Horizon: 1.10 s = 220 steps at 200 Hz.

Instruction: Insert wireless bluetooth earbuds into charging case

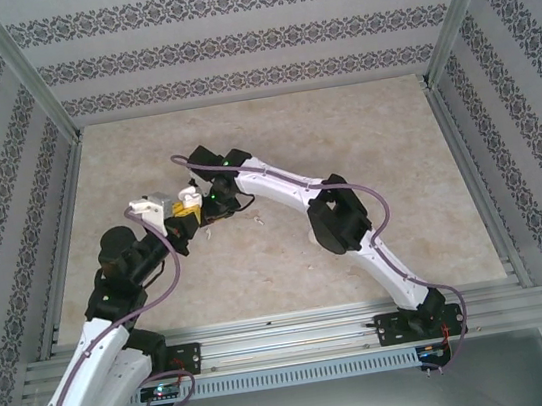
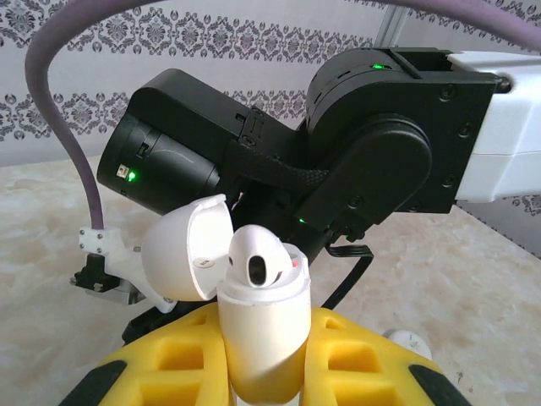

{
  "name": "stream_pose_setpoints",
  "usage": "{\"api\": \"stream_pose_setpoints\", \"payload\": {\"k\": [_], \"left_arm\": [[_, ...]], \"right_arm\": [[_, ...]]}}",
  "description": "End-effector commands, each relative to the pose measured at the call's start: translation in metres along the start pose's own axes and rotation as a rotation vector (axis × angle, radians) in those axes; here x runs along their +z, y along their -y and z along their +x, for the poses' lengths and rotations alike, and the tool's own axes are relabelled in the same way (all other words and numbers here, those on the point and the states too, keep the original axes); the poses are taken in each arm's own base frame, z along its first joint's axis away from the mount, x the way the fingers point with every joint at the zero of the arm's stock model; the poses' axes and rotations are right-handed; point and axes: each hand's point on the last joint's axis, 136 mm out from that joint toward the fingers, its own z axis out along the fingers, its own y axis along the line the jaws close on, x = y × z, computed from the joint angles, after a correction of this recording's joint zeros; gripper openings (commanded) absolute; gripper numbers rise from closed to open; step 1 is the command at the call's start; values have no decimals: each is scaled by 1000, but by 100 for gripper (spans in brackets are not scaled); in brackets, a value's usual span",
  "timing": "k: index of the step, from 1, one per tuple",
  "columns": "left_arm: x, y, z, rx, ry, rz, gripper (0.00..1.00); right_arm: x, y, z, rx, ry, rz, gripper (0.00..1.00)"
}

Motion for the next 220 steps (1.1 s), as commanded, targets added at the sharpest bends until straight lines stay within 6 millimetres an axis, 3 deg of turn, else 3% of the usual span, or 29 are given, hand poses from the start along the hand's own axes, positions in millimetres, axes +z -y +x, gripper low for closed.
{"api": "stream_pose_setpoints", "payload": {"k": [1, 29, 66, 130, 172, 220], "left_arm": [[-6, -8, 17, 9, -46, -41, 0], [-11, -6, 19, 9, -47, -38, 0], [-10, -3, 23, 2, -55, -15, 0], [-1, 0, 33, -29, -70, 26, 0], [7, -1, 37, -65, -65, 41, 0], [17, -2, 38, -77, -73, 52, 0]], "right_arm": [[3, 1, 4, 37, -13, -2, 37], [8, 10, 8, 38, -28, 44, 37], [-18, 33, 2, 28, 14, 115, 36], [-63, 118, 13, 106, 17, 254, 36], [-91, 160, -3, 196, 72, 287, 39], [-84, 181, -28, 226, 64, 297, 40]]}}
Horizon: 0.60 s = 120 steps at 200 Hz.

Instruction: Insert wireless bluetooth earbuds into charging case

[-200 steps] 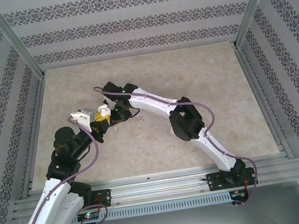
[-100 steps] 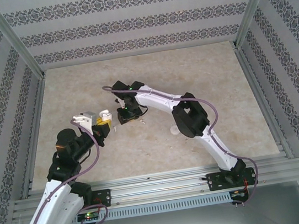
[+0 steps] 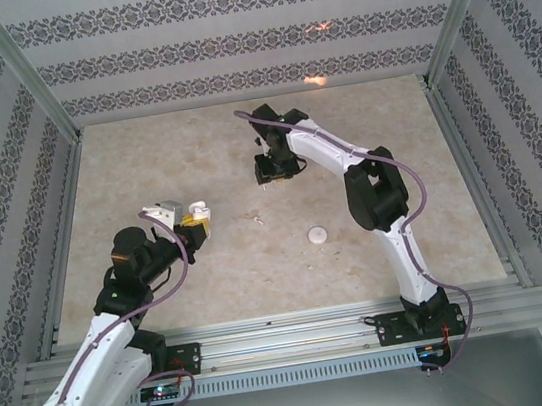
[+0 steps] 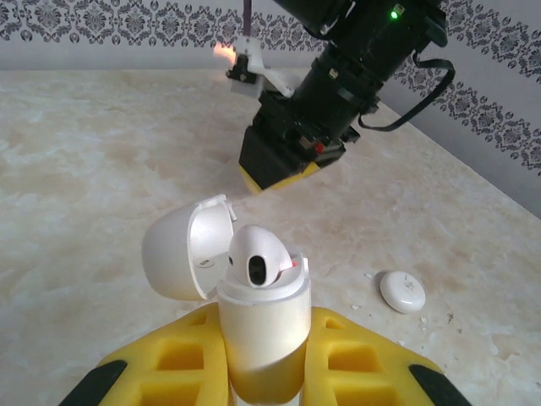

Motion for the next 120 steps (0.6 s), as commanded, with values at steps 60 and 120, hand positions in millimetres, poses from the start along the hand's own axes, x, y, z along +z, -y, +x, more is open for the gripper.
{"api": "stream_pose_setpoints", "payload": {"k": [60, 120], "left_arm": [[6, -1, -14, 0, 47, 16, 0], [9, -1, -12, -3, 38, 21, 0]], "right_arm": [[33, 9, -14, -42, -85, 94, 40], [45, 22, -4, -66, -129, 140, 29]]}}
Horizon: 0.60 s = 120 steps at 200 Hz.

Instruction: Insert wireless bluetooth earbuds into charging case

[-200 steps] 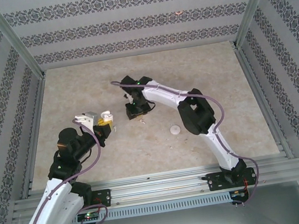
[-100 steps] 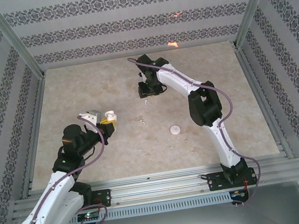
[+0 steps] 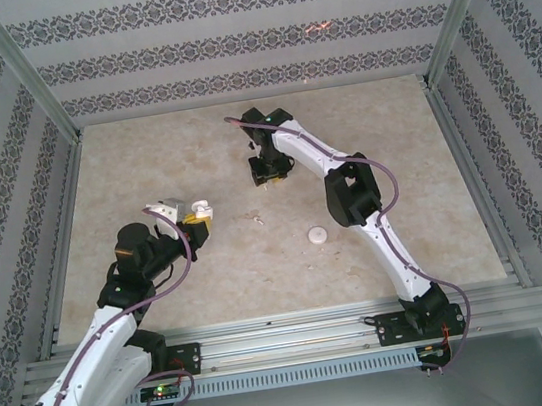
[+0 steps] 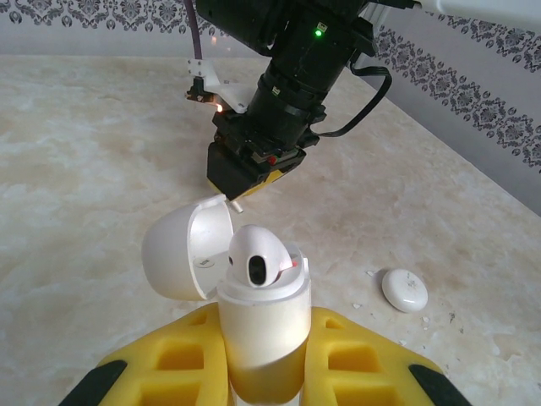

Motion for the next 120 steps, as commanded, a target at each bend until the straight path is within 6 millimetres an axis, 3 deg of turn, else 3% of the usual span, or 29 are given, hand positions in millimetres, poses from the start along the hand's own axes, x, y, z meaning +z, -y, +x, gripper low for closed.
{"api": "stream_pose_setpoints", "payload": {"k": [1, 38, 75, 120], "left_arm": [[-1, 3, -16, 15, 56, 17, 0], [-2, 4, -17, 12, 60, 20, 0], [-5, 5, -17, 5, 64, 25, 0], [-6, 7, -17, -4, 71, 30, 0]], "right_arm": [[-1, 8, 7, -25, -26, 43, 29], [-6, 3, 11, -51, -23, 8, 18], [-17, -4, 21, -60, -28, -46, 15], [-26, -34, 55, 27, -52, -303, 14]]}}
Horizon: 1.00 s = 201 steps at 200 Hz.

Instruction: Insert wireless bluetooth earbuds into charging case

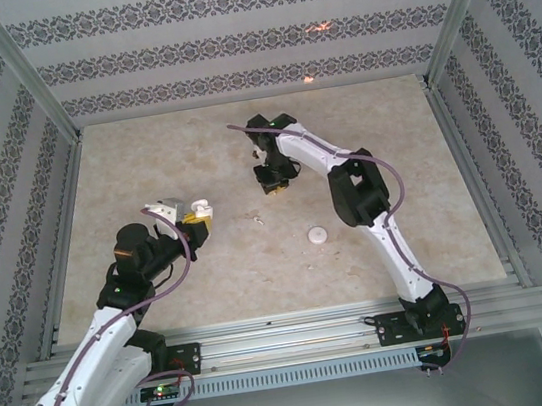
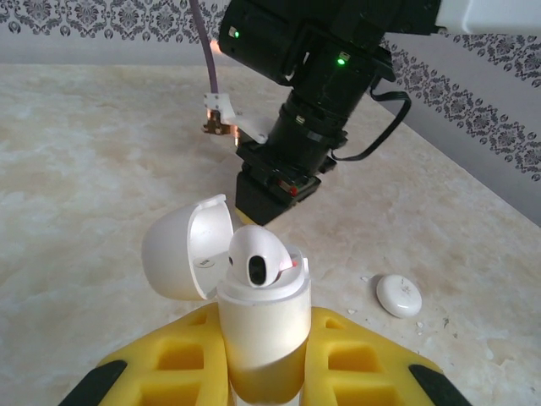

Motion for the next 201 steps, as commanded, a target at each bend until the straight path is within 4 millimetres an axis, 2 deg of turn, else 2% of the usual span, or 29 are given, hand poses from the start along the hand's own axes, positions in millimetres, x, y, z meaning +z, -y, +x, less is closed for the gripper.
{"api": "stream_pose_setpoints", "payload": {"k": [1, 21, 48, 72, 97, 117, 154, 177, 201], "left_arm": [[-3, 3, -12, -4, 52, 21, 0], [-2, 3, -11, -12, 55, 23, 0], [1, 3, -10, -28, 58, 33, 0], [4, 4, -10, -38, 55, 44, 0], [4, 6, -13, -41, 60, 55, 0], [4, 5, -11, -48, 55, 52, 0], [7, 2, -7, -52, 43, 45, 0], [12, 0, -6, -53, 35, 44, 0], [19, -2, -3, -58, 25, 49, 0]], "right_arm": [[-21, -32, 10, 45, 38, -213, 14], [-17, -41, 28, 99, 19, -324, 14], [-9, -40, 53, 134, -30, -368, 15], [-2, -31, 71, 150, -71, -345, 20], [-2, -9, 82, 144, -69, -233, 30], [-12, 6, 80, 150, -38, -165, 32], [-41, 17, 65, 166, 49, -148, 33], [-53, 8, 57, 155, 70, -146, 33], [-52, -12, 54, 125, 79, -127, 37]]}}
